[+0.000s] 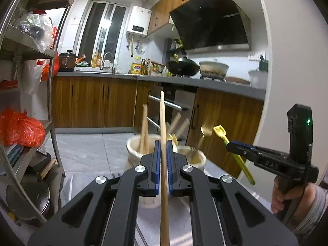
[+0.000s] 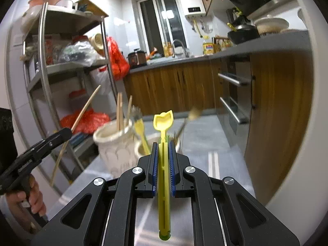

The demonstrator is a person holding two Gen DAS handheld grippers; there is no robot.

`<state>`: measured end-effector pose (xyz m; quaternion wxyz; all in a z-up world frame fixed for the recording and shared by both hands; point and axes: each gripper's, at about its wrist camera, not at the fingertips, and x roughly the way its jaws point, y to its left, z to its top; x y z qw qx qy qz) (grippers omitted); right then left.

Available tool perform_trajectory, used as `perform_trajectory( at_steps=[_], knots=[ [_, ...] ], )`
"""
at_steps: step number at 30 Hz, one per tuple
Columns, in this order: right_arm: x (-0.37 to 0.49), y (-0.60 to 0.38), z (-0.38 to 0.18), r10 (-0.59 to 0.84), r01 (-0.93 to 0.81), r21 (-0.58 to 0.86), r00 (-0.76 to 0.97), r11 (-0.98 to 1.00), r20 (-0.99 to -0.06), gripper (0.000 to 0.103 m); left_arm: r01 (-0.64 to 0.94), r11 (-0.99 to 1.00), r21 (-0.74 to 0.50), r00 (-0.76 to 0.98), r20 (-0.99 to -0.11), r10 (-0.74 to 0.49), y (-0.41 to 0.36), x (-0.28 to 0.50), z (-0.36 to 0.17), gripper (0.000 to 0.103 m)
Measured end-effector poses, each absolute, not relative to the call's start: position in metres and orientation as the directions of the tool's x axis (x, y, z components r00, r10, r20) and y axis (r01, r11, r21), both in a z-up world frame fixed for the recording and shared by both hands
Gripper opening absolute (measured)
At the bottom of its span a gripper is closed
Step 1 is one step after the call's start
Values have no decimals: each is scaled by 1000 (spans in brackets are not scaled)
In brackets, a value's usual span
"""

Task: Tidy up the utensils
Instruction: 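Carry the yellow spoon and chopstick over the ceramic holder with both tools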

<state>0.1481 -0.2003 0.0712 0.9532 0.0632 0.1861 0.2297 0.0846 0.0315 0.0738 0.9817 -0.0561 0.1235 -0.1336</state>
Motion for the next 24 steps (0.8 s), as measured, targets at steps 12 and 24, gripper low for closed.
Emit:
perform_trajectory(
  at_steps=[12,24],
  knots=[
    [217,-183,83,537,-449,350,815,822,-216,11,256,913,-317,937,-152,-315,51,170,90,5],
    [245,-151,54,494,-420,296,833,858,-250,11,155,963,-221,977,-107,-182,30,196,63,5]
  ],
)
